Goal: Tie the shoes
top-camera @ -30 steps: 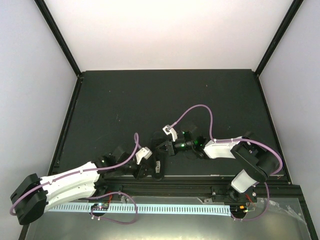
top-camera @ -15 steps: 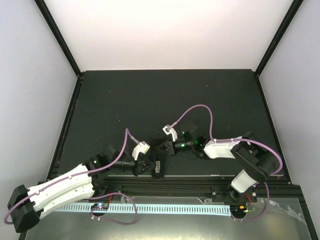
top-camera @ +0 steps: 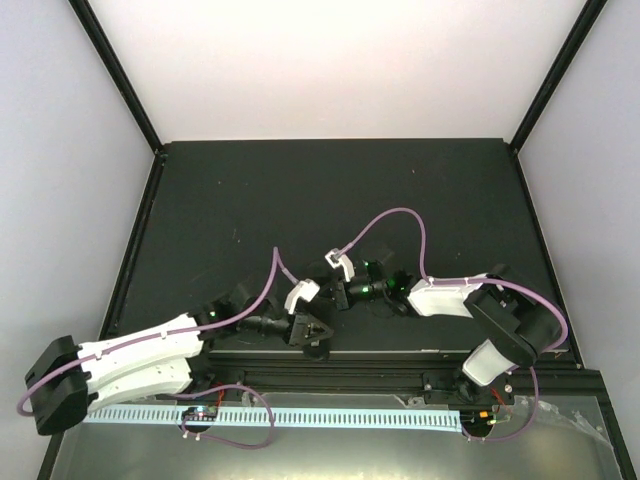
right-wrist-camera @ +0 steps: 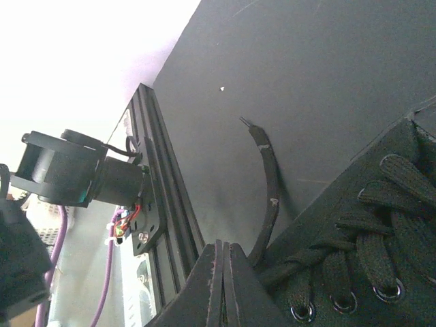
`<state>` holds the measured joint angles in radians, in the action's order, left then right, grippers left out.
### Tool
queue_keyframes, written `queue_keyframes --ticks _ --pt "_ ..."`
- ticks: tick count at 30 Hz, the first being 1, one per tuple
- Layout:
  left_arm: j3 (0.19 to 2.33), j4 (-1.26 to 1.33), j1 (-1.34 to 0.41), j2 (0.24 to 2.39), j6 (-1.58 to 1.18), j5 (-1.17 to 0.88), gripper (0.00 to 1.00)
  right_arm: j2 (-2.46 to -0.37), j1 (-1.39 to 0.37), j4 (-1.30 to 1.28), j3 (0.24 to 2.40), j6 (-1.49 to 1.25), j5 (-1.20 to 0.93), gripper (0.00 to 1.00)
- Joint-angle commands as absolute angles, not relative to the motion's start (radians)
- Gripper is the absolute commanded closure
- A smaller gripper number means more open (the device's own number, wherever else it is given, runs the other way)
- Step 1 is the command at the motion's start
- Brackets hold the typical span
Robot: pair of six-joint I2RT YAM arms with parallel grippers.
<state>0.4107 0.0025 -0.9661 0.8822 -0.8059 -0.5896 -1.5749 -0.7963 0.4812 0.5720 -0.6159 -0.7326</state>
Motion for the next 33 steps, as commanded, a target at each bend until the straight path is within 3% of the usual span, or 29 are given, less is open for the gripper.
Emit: queue_keyframes --ticks 1,3,5,8,10,17,23,33 --pt "0.413 0.040 -0.983 0.944 -0.813 -0.543 0.99 -1.547 -0.802 0.481 0.598 -0.610 -0.710 0.98" --pt "0.408 -0.018 -0.982 0.949 -0.780 -0.492 0.98 -1.545 -0.801 0.473 0.601 -0.605 -0.707 0.98" --pt "0.394 -0.067 -0.982 0.944 -0.754 -0.447 0.92 -1.542 -0.802 0.463 0.604 -0.598 -0.706 0.98" --pt "0.360 -0.099 -0.978 0.919 -0.743 -0.427 0.69 -1.542 -0.802 0.455 0.609 -0.591 -0.709 0.98" --pt "0.353 -0.146 -0.974 0.889 -0.721 -0.414 0.59 -1.538 -0.801 0.453 0.610 -0.588 -0.712 0.98" --pt "0.346 -0.273 -0.890 0.790 -0.611 -0.354 0.46 -1.524 -0.801 0.456 0.603 -0.580 -0.719 0.98" --pt "0.347 -0.233 -0.779 0.718 -0.514 -0.347 0.44 -1.495 -0.801 0.504 0.571 -0.570 -0.764 0.98" --pt "0.317 -0.003 -0.695 0.754 -0.401 -0.487 0.56 -1.463 -0.814 0.479 0.565 -0.507 -0.807 0.98"
